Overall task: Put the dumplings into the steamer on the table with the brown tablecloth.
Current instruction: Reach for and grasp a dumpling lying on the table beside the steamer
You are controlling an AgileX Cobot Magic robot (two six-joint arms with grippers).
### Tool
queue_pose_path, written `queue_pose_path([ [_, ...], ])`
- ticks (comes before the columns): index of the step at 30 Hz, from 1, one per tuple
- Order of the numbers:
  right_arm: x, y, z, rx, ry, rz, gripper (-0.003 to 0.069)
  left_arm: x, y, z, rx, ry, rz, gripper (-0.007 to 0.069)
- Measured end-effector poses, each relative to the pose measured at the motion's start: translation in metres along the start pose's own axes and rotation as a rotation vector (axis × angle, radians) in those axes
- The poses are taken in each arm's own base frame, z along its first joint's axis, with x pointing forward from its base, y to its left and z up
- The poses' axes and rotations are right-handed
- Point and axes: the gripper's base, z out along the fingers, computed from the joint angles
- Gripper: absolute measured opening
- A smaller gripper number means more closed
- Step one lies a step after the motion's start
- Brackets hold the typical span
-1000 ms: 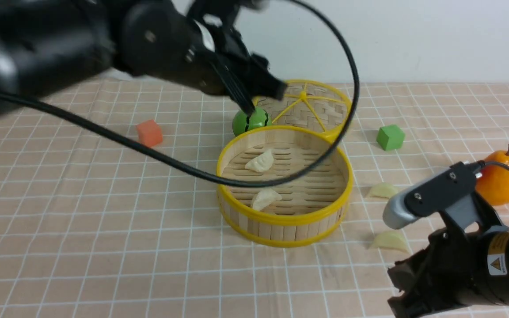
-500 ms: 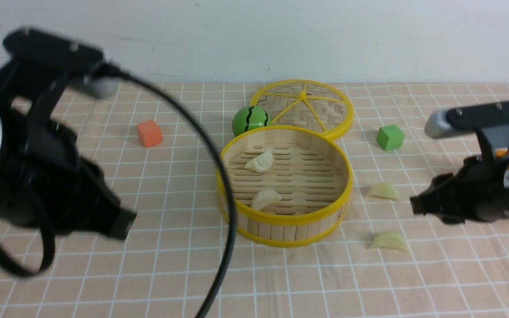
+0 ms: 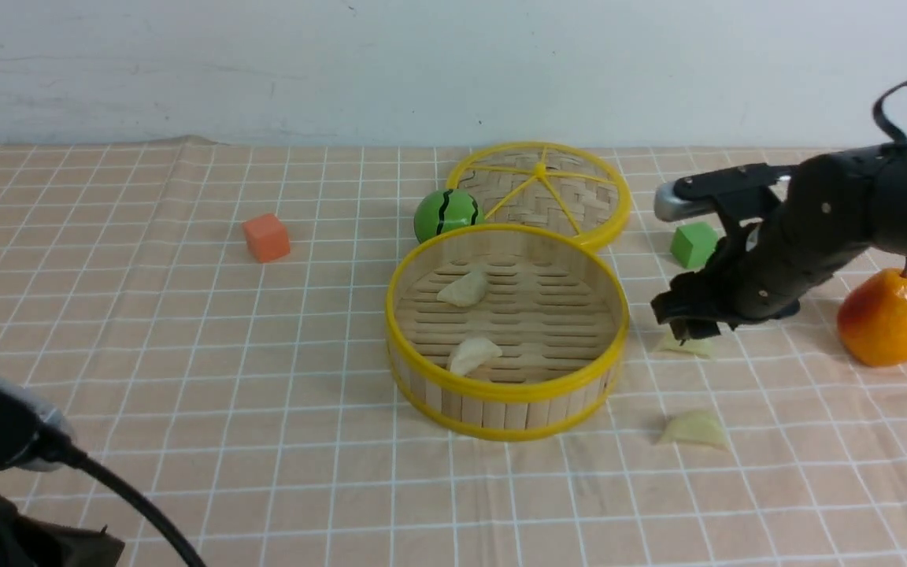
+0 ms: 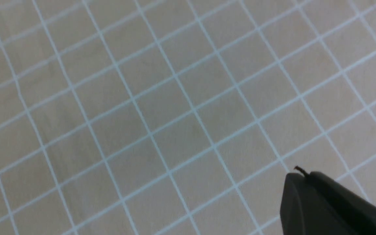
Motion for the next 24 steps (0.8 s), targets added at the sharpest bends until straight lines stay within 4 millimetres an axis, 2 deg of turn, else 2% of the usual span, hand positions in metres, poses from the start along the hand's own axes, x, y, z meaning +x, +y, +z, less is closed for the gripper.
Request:
queue_pose_path([
  [2, -0.008, 0.0, 0.015, 0.002, 0.001, -0.075, 0.0441, 0.001, 0.0, -0.001, 0.011, -0.074, 0.001, -0.0014],
  [6, -0.005, -0.001, 0.042, -0.002, 0.063, -0.124, 0.0415, 0.003, 0.0, -0.004, 0.017, -0.116, 0.001, -0.0014],
  [9, -0.005, 0.0, 0.046, -0.006, 0.078, -0.164, 0.0382, 0.003, 0.0, -0.004, 0.014, -0.128, 0.007, -0.0014],
  [13, -0.005, 0.0, 0.045, -0.013, 0.091, -0.248, 0.0379, 0.001, 0.0, -0.005, 0.009, -0.146, 0.016, -0.0014],
  [18, -0.008, 0.0, 0.034, -0.02, 0.124, -0.28, 0.0348, 0.0, 0.0, -0.005, 0.008, -0.154, 0.02, -0.0014],
  [20, -0.01, 0.0, 0.026, -0.02, 0.129, -0.286, 0.0292, 0.0, 0.0, -0.005, 0.008, -0.155, 0.02, -0.0014],
  [22, -0.018, 0.0, 0.016, -0.015, 0.102, -0.289, 0.0115, 0.0, 0.001, -0.005, 0.006, -0.156, 0.023, -0.0014],
  [24, -0.026, 0.0, 0.007, -0.009, 0.065, -0.29, 0.0014, 0.0, 0.001, -0.005, 0.006, -0.156, 0.023, -0.0014],
])
